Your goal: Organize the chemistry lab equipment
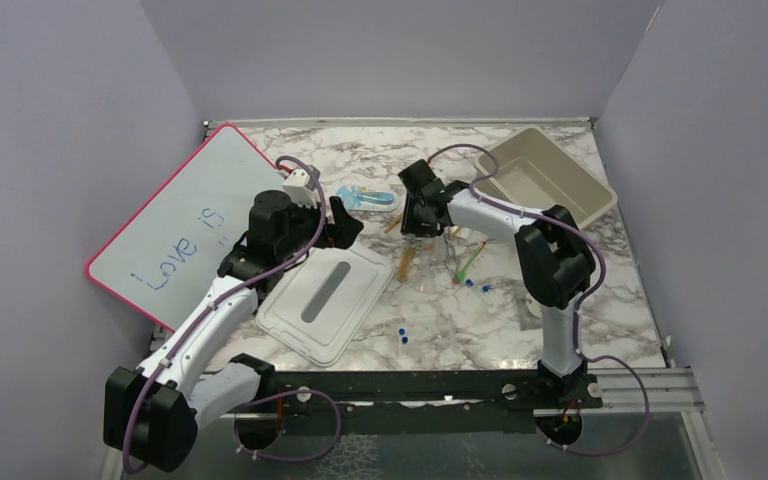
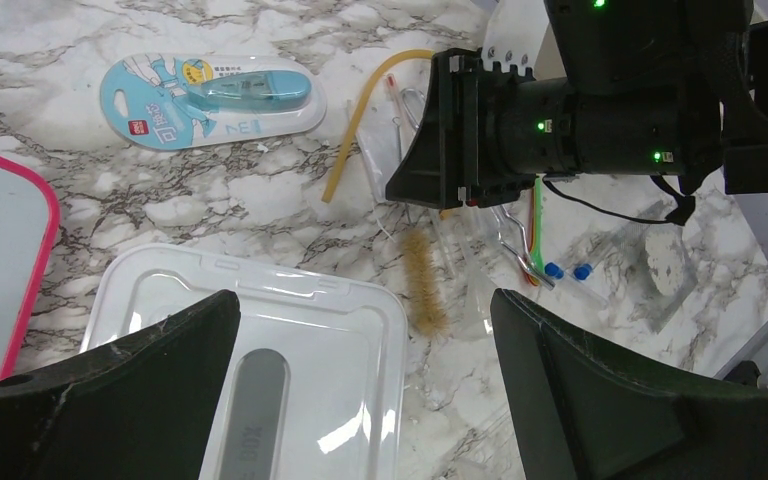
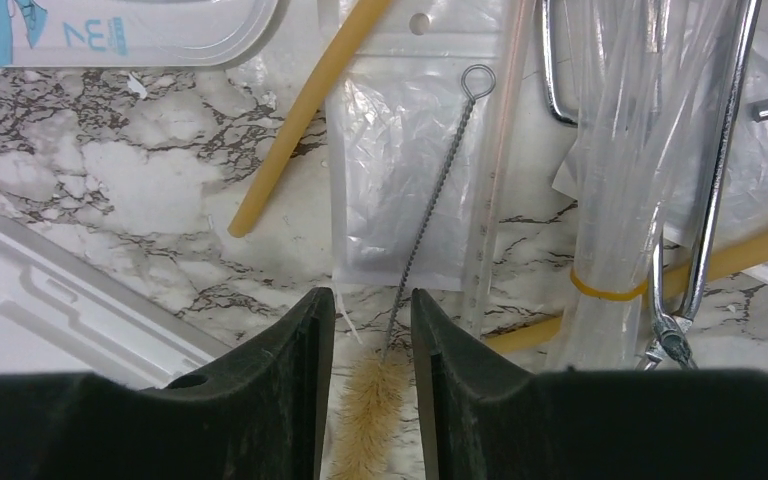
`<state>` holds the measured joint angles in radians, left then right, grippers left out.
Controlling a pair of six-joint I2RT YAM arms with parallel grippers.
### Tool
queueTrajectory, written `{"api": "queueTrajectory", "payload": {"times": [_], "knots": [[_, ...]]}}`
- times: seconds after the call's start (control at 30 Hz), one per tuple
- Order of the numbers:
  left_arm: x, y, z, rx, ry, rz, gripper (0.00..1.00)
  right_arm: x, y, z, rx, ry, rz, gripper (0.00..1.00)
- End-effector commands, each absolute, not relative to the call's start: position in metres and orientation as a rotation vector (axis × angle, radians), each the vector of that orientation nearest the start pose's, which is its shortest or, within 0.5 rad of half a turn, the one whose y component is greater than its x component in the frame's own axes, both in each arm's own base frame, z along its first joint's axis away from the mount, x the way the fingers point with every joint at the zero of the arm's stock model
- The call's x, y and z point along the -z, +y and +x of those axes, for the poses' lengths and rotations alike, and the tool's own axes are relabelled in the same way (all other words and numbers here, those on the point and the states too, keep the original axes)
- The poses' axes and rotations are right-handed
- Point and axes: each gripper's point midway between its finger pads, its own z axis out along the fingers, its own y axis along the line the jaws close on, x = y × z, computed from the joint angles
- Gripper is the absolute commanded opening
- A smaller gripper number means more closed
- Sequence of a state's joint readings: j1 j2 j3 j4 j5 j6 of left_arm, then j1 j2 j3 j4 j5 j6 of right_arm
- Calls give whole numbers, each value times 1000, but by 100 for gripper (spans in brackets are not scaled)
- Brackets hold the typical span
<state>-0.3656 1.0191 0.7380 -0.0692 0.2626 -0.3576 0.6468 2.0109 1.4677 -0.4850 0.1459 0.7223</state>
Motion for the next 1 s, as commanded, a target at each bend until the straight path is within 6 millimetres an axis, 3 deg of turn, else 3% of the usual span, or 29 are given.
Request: {"api": "queueTrajectory", "payload": {"times": [0.0,0.4,0.47,0.57,0.6,0.7,0.77,0.97], "knots": [[-214,-178,299,738,1950,192,99,-41,289,375,-276,2654,103,37],[-216,-170,300,705,1945,167,99,-13,283,374,-166,2731,85,26],[-215,-168,301,699,1949,163,99,-11,285,374,-179,2731,93,20],[-215,-168,301,699,1950,163,99,-13,289,380,-193,2717,102,2],[-215,-168,301,699,1949,163,99,-16,291,384,-200,2705,105,1],[-215,-168,301,697,1948,163,99,-38,299,394,-245,2650,101,0],[-216,-167,302,695,1947,161,99,-62,305,401,-293,2600,90,1],[-216,-167,301,697,1946,160,99,-157,316,413,-470,2402,24,1]]}}
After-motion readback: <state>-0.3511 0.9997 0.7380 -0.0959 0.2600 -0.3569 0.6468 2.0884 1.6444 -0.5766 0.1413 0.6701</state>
